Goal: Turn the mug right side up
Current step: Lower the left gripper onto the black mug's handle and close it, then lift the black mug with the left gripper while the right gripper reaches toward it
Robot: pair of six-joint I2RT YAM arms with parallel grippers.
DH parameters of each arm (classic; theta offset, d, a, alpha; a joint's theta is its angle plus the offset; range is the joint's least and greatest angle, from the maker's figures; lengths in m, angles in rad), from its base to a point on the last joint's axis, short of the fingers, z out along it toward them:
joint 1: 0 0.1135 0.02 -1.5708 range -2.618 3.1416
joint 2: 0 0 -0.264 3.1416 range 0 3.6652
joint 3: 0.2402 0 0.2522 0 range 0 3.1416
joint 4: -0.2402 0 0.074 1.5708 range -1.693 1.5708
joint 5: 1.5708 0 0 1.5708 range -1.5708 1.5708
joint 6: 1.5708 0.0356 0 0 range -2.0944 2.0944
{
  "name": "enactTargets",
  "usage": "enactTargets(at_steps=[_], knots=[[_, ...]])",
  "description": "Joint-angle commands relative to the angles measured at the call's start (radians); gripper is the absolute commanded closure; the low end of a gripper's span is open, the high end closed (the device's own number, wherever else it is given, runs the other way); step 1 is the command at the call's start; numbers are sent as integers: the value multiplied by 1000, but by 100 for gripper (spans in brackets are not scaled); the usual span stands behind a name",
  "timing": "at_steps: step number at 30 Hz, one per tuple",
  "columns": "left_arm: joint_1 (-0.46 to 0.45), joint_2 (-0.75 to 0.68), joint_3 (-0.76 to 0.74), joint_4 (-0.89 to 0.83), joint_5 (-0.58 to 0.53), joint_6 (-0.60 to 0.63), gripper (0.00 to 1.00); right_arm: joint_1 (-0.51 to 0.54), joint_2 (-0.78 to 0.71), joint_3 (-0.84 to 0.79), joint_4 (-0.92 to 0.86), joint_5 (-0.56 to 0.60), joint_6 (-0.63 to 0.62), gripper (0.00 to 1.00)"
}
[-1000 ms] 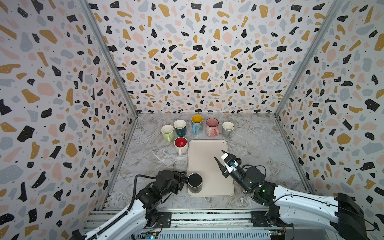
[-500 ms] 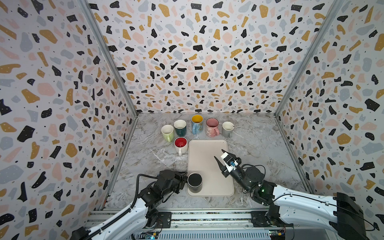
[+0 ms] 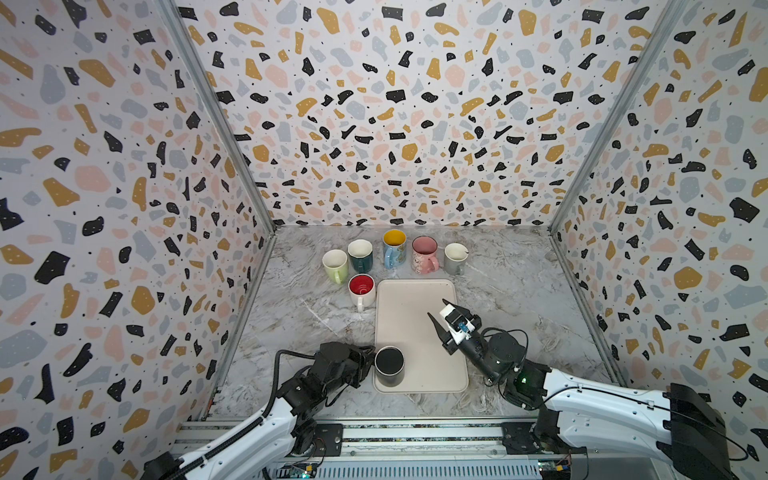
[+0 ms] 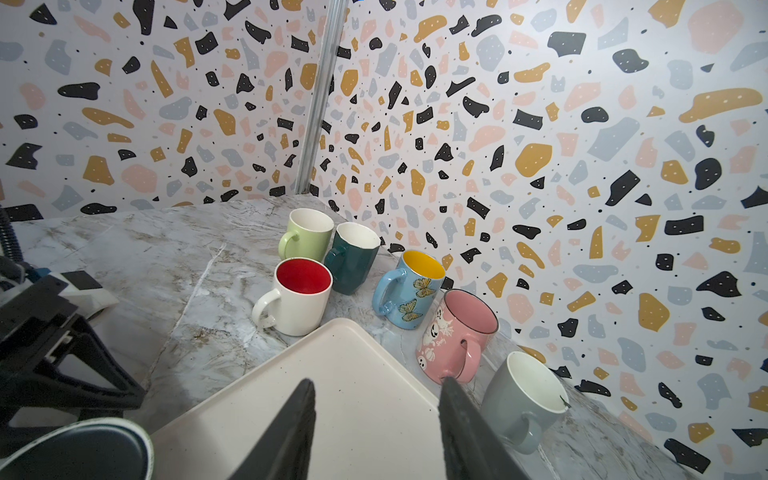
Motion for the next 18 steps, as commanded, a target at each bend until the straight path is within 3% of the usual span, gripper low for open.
enactTargets(at_steps=[1, 6, 10, 18], knots=[[-5, -10, -18, 17, -33, 3, 83, -4, -1, 7, 25, 4, 13, 50], [-5, -8, -19, 54, -54, 4, 98, -5, -6, 9, 18, 7, 10, 50], [-5, 6, -2, 88, -60, 45, 100, -5, -7, 11, 8, 11, 7, 50], [-5, 71, 278, -71, -128, 426, 100, -10, -6, 20, -7, 21, 4, 49]])
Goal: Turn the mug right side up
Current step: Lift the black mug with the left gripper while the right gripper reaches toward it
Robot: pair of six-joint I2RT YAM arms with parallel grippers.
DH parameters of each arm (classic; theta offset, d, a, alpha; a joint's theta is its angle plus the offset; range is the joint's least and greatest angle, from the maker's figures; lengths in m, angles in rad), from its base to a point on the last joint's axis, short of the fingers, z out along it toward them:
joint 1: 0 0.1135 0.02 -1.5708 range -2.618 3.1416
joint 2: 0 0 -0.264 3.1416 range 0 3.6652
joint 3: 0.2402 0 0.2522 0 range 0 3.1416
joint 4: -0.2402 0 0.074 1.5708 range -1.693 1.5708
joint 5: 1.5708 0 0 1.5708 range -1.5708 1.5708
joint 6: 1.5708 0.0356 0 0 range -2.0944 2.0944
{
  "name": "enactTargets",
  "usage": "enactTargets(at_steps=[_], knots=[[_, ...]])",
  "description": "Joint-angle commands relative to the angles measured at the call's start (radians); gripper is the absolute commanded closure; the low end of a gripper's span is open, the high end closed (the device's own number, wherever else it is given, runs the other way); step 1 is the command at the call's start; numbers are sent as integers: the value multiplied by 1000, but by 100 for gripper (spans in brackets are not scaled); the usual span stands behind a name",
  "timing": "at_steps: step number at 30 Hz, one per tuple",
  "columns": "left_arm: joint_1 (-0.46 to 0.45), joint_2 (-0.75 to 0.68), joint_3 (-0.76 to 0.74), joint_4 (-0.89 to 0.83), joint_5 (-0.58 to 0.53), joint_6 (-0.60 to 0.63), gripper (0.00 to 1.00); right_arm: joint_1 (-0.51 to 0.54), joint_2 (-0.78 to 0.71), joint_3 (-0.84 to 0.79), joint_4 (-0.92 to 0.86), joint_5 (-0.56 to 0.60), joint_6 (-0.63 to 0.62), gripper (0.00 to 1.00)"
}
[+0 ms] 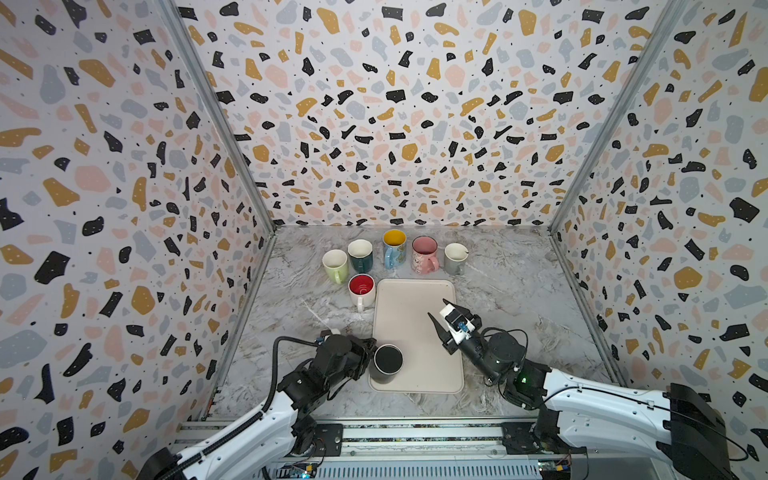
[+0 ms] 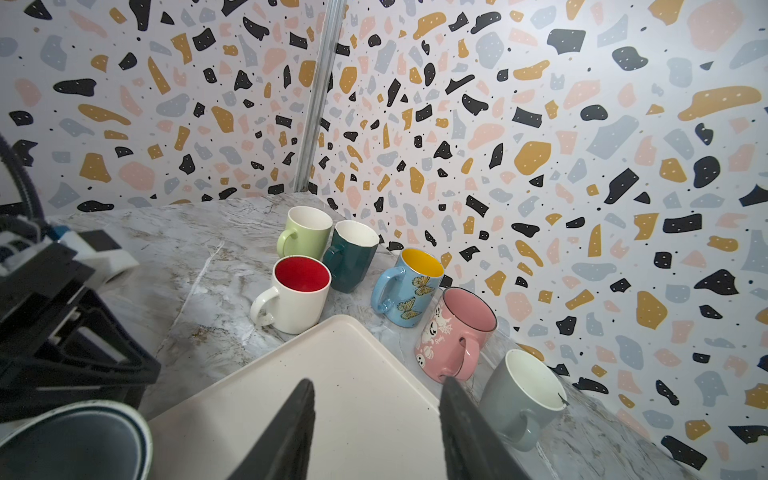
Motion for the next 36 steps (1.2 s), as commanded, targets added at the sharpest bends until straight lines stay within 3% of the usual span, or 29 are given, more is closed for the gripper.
enactTargets(at_steps=[1, 12, 21, 29, 36], knots=[[2, 29, 167, -9, -58, 261, 100, -6, -5, 21, -3, 18, 6, 49], [2, 185, 335, 38, 80, 559, 100, -7, -7, 44, -46, 41, 1, 49], [1, 294, 532, -37, 135, 1030, 100, -19, -40, 123, -174, 34, 15, 49], [-50, 293, 538, 98, 95, 1369, 100, -122, -5, 369, -544, -194, 149, 49], [-106, 294, 453, 371, 47, 1595, 100, -161, 133, 660, -876, -336, 216, 44]])
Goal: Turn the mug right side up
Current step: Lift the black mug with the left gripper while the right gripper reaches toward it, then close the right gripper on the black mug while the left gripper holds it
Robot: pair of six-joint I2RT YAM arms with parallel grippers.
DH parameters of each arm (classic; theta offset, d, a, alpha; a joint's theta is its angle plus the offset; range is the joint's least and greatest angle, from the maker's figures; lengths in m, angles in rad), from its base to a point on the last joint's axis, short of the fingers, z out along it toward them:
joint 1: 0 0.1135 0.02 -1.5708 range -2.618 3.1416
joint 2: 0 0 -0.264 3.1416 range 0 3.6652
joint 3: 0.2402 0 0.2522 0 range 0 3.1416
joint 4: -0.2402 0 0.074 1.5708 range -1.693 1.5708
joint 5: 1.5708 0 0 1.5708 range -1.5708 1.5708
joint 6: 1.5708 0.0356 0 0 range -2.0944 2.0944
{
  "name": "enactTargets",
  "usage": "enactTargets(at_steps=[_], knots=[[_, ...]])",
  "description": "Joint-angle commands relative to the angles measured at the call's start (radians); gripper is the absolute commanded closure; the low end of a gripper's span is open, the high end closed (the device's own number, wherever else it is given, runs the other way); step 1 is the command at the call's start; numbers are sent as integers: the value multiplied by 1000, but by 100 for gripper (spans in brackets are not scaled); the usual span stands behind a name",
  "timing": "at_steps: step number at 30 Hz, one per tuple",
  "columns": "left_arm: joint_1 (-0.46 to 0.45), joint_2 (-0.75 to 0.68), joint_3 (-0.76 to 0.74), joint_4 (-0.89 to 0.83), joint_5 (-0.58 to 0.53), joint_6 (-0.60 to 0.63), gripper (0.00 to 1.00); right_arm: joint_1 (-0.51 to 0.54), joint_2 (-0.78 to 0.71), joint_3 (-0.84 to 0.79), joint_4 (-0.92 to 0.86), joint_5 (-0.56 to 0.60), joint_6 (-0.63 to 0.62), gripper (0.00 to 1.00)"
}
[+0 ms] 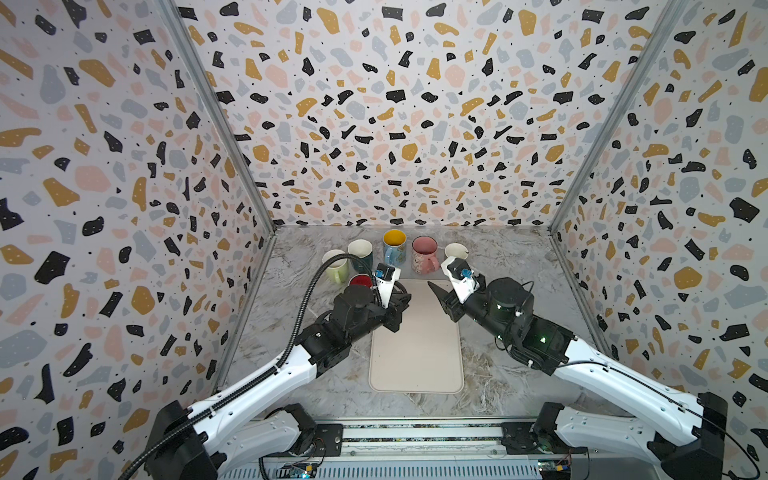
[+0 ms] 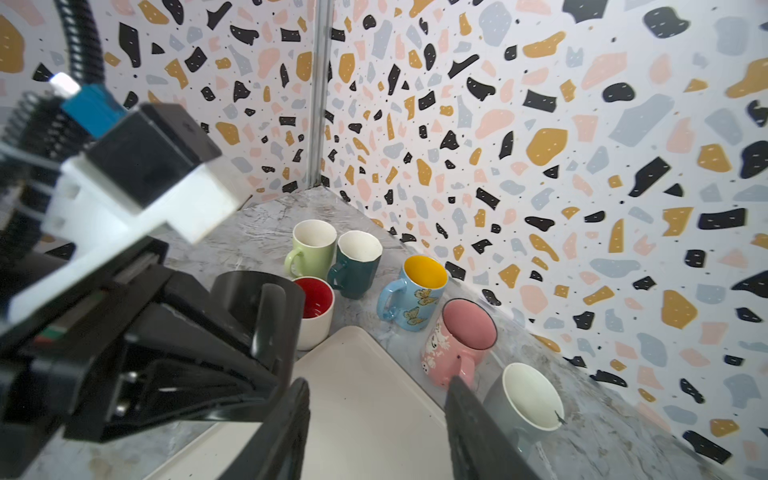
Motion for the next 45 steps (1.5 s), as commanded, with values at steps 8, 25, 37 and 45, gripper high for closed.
enactTargets(at_steps=[8, 25, 37, 45], knots=[[-71, 27, -28, 372, -108, 436, 100, -80, 115, 250, -373, -222, 93, 40], [-175, 72, -125, 503, -227, 780, 100, -152, 237, 401, -525, -436, 85, 27], [-284, 158, -182, 655, -499, 1053, 100, -167, 305, 455, -616, -509, 70, 25], [-291, 170, -190, 712, -535, 1105, 100, -170, 331, 457, -661, -528, 52, 26]])
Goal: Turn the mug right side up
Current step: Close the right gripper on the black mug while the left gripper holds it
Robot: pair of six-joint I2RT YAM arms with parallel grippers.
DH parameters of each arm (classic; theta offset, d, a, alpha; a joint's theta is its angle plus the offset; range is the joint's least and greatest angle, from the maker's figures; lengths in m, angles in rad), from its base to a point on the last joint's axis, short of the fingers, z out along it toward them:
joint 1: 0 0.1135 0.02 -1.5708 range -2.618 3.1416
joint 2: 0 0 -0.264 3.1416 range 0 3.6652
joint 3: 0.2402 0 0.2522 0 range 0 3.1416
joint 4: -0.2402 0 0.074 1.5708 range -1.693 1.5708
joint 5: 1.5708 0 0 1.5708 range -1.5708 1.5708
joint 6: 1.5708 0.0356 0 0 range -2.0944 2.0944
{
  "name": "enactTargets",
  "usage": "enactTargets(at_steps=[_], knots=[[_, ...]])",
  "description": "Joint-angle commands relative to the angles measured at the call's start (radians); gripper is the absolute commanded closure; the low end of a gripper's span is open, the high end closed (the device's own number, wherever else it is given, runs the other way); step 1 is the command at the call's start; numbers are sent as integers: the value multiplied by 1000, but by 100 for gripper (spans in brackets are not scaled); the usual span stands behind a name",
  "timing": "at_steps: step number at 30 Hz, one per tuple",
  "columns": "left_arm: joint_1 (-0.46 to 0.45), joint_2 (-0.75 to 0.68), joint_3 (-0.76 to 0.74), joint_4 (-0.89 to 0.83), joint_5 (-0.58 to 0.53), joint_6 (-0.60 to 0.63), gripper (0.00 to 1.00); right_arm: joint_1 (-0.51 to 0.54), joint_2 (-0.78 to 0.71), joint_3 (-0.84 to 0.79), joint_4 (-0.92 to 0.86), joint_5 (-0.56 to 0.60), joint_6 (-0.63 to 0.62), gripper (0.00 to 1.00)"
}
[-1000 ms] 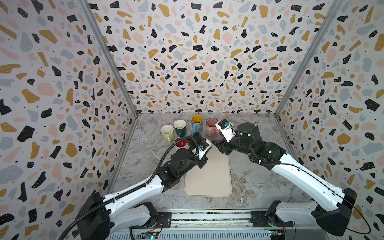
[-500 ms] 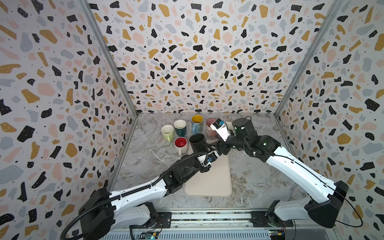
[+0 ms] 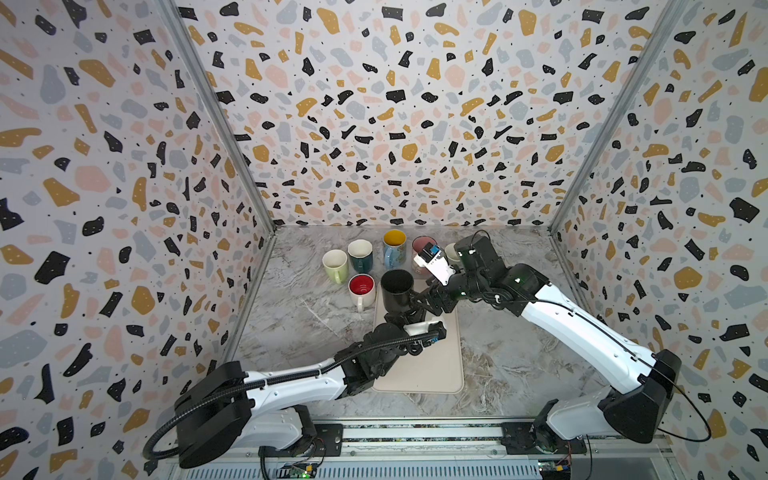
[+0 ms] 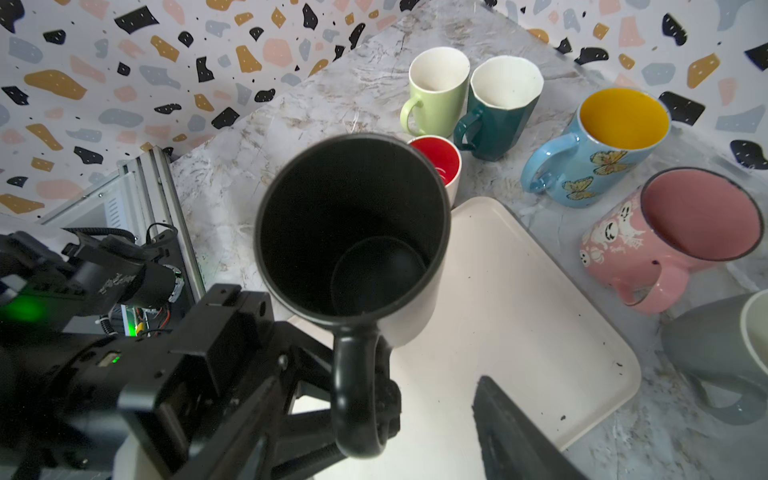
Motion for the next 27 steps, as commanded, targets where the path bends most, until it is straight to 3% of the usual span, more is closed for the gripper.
enactTargets(at_steps=[1, 7, 17, 27], knots=[[-7, -23, 12, 183, -50, 71, 100, -2, -5, 41, -50, -20, -19, 26], [-19, -26, 9, 183, -57, 108, 100, -3, 15, 36, -42, -34, -19, 29], [-45, -11, 9, 187, -83, 155, 100, -5, 38, 31, -29, -51, -15, 43], [-56, -12, 13, 155, -91, 170, 100, -12, 39, 30, -10, -47, 4, 47]])
